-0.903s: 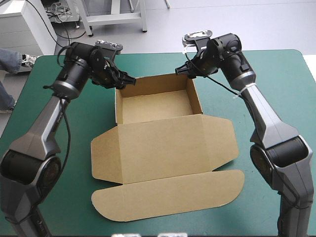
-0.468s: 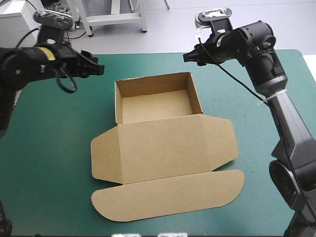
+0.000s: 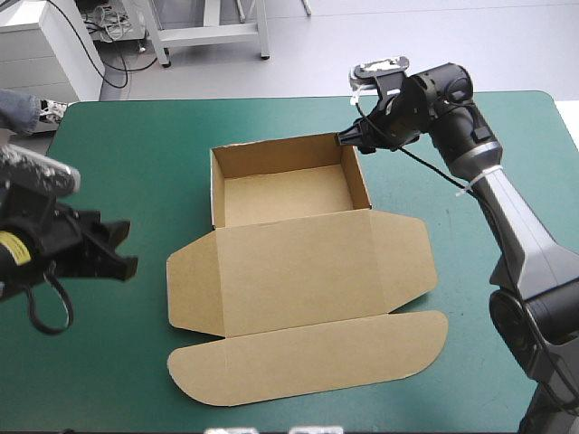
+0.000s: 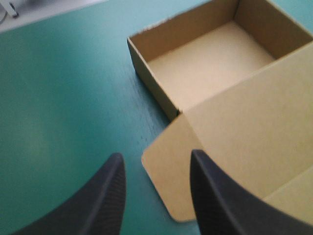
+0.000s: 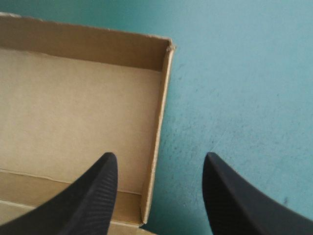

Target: Fold the box

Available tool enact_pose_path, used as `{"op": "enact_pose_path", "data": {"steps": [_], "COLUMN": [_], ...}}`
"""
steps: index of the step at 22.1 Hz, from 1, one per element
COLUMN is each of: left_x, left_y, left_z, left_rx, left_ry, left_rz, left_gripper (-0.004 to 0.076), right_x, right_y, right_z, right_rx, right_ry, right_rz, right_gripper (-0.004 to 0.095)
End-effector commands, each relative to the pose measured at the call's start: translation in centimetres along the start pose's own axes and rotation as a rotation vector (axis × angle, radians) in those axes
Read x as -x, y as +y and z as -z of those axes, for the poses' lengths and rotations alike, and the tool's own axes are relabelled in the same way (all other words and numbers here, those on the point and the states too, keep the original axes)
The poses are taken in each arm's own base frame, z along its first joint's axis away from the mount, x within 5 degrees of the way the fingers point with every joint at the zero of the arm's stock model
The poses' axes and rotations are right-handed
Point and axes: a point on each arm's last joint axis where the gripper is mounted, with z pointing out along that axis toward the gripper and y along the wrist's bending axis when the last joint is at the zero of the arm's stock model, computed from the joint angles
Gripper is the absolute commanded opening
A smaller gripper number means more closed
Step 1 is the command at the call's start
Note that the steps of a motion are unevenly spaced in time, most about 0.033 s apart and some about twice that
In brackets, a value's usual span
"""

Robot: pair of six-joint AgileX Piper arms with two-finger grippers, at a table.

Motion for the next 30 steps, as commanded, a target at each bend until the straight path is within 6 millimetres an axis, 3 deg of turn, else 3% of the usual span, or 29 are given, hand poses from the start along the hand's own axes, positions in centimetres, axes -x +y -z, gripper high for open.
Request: {"op": "enact_pose_path", "data": {"steps": [1,5,6,8,12,16,17,18,19,22,24,27,30], "left_x": [-4.3,-9.2,-11.6,-14.2,-17.4,-19.7,-20.2,-20.5,-20.7,-20.7,-20.7,-20.7,-20.7], "left_y": [-0.4,-0.8,-1.1,-1.4,-1.7,-1.9,-1.9,-1.9,-2.0,-2.0,-2.0,-2.0,-2.0], "left_z": [-0.5,-1.2,-1.6,-1.9,-2.4,-2.1,-2.2,-2.2,-2.3,-2.3,-2.3,-2.3,-2.3], "left_rx": [-0.006,-0.009,-0.019,-0.032,-0.040,-0.037,-0.037,-0.038,-0.038,-0.038,-0.038,-0.038,-0.038], "left_ry": [0.044,0.020,-0.003,-0.042,-0.113,-0.185,-0.196,-0.197,-0.193,-0.193,-0.193,-0.193,-0.193], "left_rz": [-0.005,0.005,0.020,0.036,0.047,0.059,0.059,0.060,0.061,0.061,0.061,0.061,0.061], "left_gripper": [0.0225,0.0139,0.0094,0.0034,-0.0008,-0.0008,-0.0008,-0.0008,-0.0008,-0.0008,-0.0008,-0.0008,-0.0008], "right_x": [0.4,0.0,-0.2,-0.7,-1.0,-1.2,-1.2,-1.1,-1.1,-1.1,-1.0,-1.1,-1.8], "right_y": [-0.3,-0.2,-0.1,0.0,0.1,0.1,0.1,0.1,0.1,-0.2,-1.6,-5.5,-11.6], "right_z": [-0.7,-4.4,-6.2,-8.6,-10.7,-11.8,-11.8,-11.8,-11.8,-11.8,-11.8,-11.7,-11.1], "right_rx": [-0.010,-0.007,-0.007,-0.001,0.004,0.004,0.004,0.005,0.003,-0.032,-0.118,-0.187,-0.256], "right_ry": [-0.034,0.037,0.075,0.125,0.152,0.163,0.154,0.149,0.145,0.143,0.144,0.150,0.165], "right_rz": [0.007,0.007,0.007,0.005,0.003,0.003,0.005,0.015,0.023,0.043,0.074,0.029,-0.061], "right_gripper": [0.0493,0.0493,0.0493,0.0493,0.0489,0.0274,0.0116,0.0027,-0.0015,-0.0022,-0.0022,-0.0022,-0.0022]}}
